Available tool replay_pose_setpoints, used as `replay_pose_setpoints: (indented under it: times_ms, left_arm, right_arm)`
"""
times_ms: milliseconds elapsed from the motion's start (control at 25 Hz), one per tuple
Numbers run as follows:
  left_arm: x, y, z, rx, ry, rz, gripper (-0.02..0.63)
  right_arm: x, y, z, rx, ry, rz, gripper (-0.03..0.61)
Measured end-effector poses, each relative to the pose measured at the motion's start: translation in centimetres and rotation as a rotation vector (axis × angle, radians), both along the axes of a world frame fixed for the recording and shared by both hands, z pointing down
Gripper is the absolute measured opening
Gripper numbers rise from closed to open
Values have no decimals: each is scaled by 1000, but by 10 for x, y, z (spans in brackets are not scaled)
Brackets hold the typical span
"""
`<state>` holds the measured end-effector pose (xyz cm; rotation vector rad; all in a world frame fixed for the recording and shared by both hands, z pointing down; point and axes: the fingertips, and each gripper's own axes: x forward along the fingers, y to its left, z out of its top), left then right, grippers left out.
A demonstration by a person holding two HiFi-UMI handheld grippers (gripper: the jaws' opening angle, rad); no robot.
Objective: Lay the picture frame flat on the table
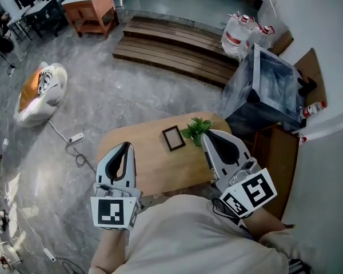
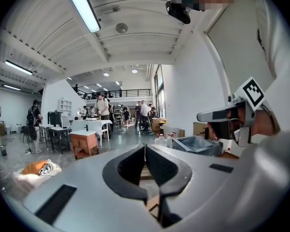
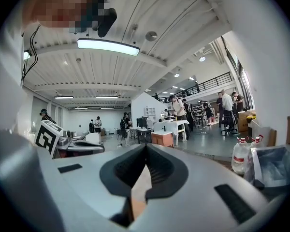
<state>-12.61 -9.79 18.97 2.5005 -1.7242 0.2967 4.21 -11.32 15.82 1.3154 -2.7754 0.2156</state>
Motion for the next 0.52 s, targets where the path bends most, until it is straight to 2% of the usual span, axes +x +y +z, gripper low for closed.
replay_pose_setpoints:
  times_ms: [520]
  left_arm:
    - [10,1,-5,-3,-4,3,9]
  right_arm:
    - [17,1,-30,49,-41,14,-3]
